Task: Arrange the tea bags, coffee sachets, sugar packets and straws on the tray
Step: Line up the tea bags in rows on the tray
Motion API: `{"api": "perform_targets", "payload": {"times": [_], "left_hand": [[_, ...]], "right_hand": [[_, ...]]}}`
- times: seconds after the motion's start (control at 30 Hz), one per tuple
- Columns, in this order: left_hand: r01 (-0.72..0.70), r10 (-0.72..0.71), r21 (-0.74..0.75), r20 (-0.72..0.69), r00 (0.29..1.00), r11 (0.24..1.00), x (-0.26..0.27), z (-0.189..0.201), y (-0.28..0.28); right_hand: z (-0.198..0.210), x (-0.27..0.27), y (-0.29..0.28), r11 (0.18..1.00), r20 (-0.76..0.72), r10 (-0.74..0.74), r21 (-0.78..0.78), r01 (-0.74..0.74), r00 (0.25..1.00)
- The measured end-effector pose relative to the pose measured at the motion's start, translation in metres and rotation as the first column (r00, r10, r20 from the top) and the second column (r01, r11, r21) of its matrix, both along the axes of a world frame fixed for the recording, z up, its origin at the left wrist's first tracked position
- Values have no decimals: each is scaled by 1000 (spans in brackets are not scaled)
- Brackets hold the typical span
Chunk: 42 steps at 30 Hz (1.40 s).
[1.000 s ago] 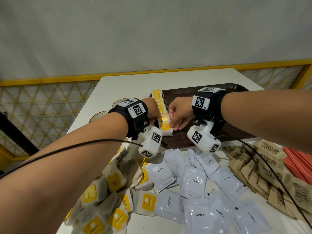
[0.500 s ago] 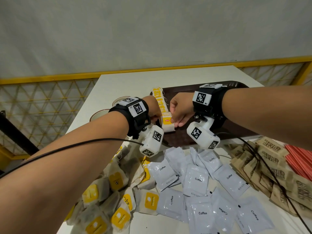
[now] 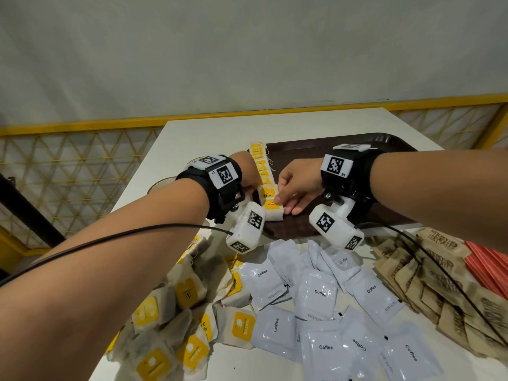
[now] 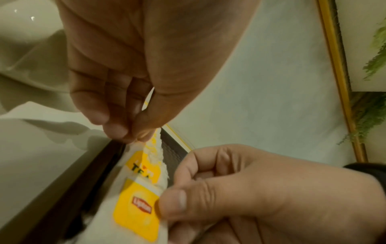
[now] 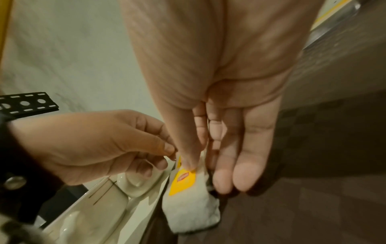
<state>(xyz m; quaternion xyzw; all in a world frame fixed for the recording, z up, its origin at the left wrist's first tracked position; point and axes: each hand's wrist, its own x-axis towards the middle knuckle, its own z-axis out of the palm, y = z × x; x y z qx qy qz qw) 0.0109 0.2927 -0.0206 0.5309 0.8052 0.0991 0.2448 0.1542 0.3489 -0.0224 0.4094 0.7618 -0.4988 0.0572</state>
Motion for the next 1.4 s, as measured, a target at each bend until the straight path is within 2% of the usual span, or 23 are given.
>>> {"api": "perform_targets", "payload": {"times": [0.2, 0.33, 0.53, 0.67, 0.8, 0.93, 1.1, 1.23, 1.4], "left_hand": [[-58, 56, 37, 64, 996, 998, 7, -6, -4], [-105, 101, 46, 94, 990, 993, 11, -5, -7], [-151, 146, 57, 75, 986, 987, 21, -3, -9], [-178, 175, 58, 56, 983, 982, 22, 1, -6], [-200, 197, 45, 63, 978, 979, 22, 2, -3], [-220, 215, 59, 71, 974, 974, 24, -2, -4], [-253, 240, 101, 118, 963, 962, 22, 4, -18], [-146, 145, 3, 71, 987, 989, 23, 10, -33], [-155, 156, -22, 51, 986, 988, 29, 4, -35]], "right_hand": [[7, 4, 8, 990, -91, -127, 54, 132, 988], [7, 8, 3, 990, -124, -134, 23, 138, 983], [-1, 14, -6, 985, -275, -173, -43, 167, 946], [-7, 17, -8, 980, -294, -198, -31, 198, 935], [-15, 18, -12, 993, -256, -97, 39, 111, 962], [-16, 19, -9, 995, -255, -66, 53, 82, 965], [-12, 27, 1, 997, -263, -61, 31, 72, 963], [-11, 26, 2, 998, -318, -59, 8, 65, 946], [-11, 18, -2, 996, -379, -92, -52, 78, 921]]}}
